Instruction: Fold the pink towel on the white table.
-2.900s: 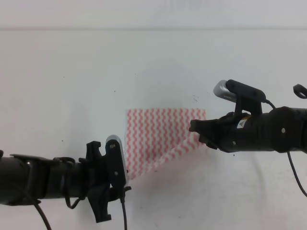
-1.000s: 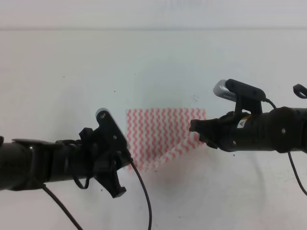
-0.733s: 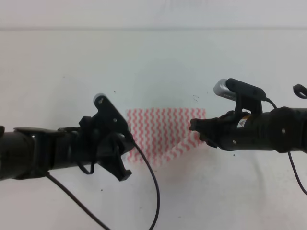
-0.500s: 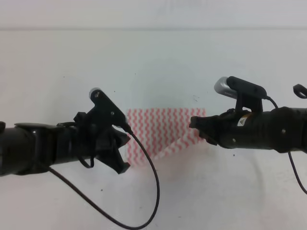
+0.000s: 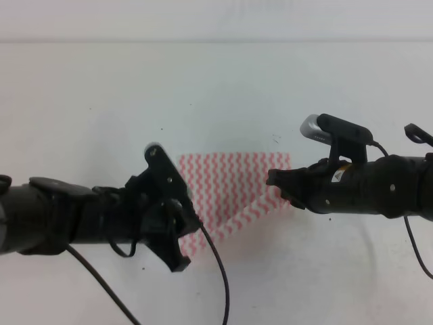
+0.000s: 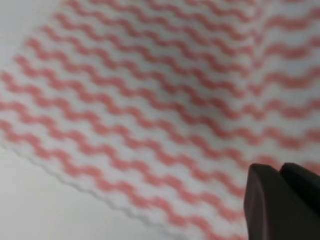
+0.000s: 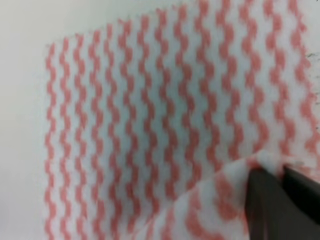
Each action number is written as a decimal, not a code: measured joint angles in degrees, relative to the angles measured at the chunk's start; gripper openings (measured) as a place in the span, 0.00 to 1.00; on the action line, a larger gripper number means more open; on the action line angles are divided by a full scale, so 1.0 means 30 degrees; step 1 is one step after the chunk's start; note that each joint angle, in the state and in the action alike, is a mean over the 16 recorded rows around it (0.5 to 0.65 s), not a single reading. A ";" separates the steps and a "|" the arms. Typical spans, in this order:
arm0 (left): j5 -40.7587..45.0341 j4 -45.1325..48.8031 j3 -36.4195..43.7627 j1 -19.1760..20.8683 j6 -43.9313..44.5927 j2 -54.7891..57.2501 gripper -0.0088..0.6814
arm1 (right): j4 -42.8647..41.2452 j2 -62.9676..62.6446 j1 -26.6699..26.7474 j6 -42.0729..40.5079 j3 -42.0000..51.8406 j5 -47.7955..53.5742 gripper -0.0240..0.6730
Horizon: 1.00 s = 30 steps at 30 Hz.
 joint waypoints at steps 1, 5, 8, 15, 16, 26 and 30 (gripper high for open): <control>0.0237 0.0417 0.0056 0.0000 -0.0302 -0.0010 0.20 | -0.0002 0.0008 0.0000 0.0000 0.0000 -0.0014 0.01; 0.0976 0.1834 0.0268 -0.0003 -0.1161 -0.0026 0.35 | -0.0011 0.0005 -0.0002 -0.0001 0.0004 -0.0080 0.01; 0.1179 0.2741 0.0394 -0.0061 -0.1565 -0.0060 0.45 | -0.0020 -0.0006 -0.0003 -0.0001 0.0007 -0.0102 0.01; -0.0135 0.3617 0.0794 -0.0758 -0.1154 -0.0176 0.56 | -0.0040 -0.0029 -0.0007 -0.0006 0.0015 -0.0051 0.01; -0.0539 0.3689 0.0895 -0.0937 -0.1075 -0.0255 0.56 | -0.0038 -0.0017 -0.0005 -0.0006 0.0013 -0.0028 0.01; -0.4339 0.3533 0.1787 -0.2999 -0.1058 -0.0724 0.54 | -0.0066 0.0005 -0.0002 -0.0022 0.0012 0.0152 0.01; -0.5496 0.3256 0.1941 -0.3603 -0.1024 -0.0584 0.54 | -0.0081 0.0050 0.0005 -0.0033 0.0011 0.0179 0.01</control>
